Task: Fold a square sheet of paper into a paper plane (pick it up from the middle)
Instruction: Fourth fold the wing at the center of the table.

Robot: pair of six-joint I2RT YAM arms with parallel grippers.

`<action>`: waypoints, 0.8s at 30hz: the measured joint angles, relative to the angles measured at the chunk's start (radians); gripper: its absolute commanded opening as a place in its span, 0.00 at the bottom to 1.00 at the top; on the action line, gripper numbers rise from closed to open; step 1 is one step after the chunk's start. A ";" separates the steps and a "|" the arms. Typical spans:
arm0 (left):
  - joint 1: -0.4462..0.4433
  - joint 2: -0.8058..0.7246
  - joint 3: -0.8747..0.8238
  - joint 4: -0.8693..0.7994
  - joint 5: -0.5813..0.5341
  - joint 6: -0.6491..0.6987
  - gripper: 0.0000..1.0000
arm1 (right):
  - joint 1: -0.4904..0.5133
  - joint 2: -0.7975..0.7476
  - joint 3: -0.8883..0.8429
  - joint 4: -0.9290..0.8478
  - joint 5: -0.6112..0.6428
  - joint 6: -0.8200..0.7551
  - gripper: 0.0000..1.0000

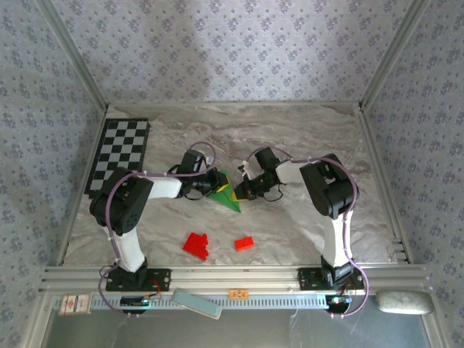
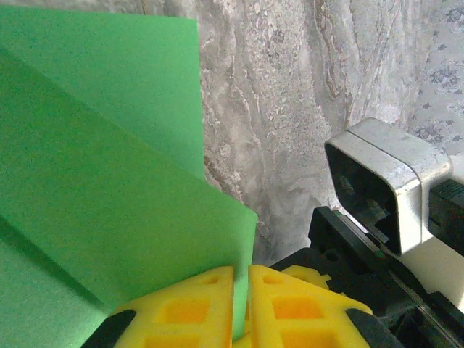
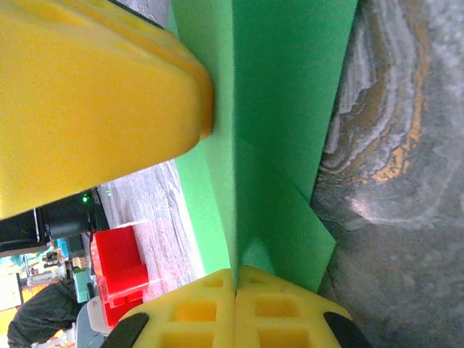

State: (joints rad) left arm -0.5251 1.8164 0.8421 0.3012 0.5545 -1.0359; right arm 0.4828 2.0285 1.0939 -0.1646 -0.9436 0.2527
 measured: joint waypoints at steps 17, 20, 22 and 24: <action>-0.006 0.021 0.029 -0.017 0.003 0.004 0.12 | -0.006 0.003 0.002 -0.023 0.001 -0.007 0.05; -0.006 0.023 0.041 -0.022 0.003 0.003 0.12 | -0.006 0.003 0.003 -0.027 0.001 -0.006 0.07; -0.007 0.027 0.049 -0.022 0.002 0.003 0.12 | -0.007 0.003 0.003 -0.029 0.001 -0.006 0.07; -0.008 0.032 0.054 -0.029 0.003 0.003 0.11 | -0.007 0.003 0.003 -0.030 0.001 -0.007 0.08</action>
State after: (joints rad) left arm -0.5327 1.8481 0.8959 0.2726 0.5571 -1.0325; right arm 0.4755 2.0315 1.0966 -0.1944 -0.9428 0.2459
